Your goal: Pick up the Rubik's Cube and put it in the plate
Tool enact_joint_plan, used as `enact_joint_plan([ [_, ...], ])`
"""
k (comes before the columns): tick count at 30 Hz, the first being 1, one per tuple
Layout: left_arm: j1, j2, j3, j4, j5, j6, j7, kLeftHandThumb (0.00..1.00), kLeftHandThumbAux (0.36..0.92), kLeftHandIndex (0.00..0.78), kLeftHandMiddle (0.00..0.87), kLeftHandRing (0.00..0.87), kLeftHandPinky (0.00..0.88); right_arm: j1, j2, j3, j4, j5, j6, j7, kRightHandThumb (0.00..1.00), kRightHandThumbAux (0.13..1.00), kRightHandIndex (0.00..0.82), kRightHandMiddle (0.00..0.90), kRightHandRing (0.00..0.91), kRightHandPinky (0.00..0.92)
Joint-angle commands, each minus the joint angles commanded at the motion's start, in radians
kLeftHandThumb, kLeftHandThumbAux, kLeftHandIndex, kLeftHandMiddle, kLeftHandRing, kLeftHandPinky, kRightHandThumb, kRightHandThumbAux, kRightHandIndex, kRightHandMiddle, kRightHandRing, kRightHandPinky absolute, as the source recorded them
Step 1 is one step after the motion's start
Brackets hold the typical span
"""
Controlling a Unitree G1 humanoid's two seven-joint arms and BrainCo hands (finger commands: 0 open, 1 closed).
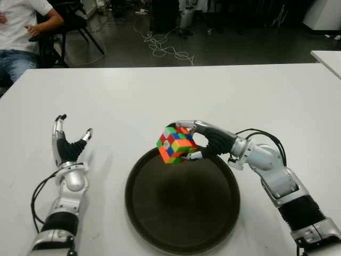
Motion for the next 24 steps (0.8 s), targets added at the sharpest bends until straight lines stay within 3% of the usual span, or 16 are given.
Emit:
enact_joint_plan([
  [10,0.005,-0.006,0.004,-0.016,-0.011,0.002,-0.012,0.0,0.714,0.009,0.003,0.0,0.001,-0.01,-0.007,0.001,0.016,0.0,-0.009,0.018,0.0,0.709,0.084,0.151,0.182,0.101],
  [24,0.001,-0.005,0.005,-0.008,-0.009,0.009,-0.003,0.0,0.724,0.007,0.002,0.0,0.013,-0.013,0.0,-0.007,0.034,-0.001,-0.032,0.009,0.0,0.709,0.088,0.134,0.176,0.168],
])
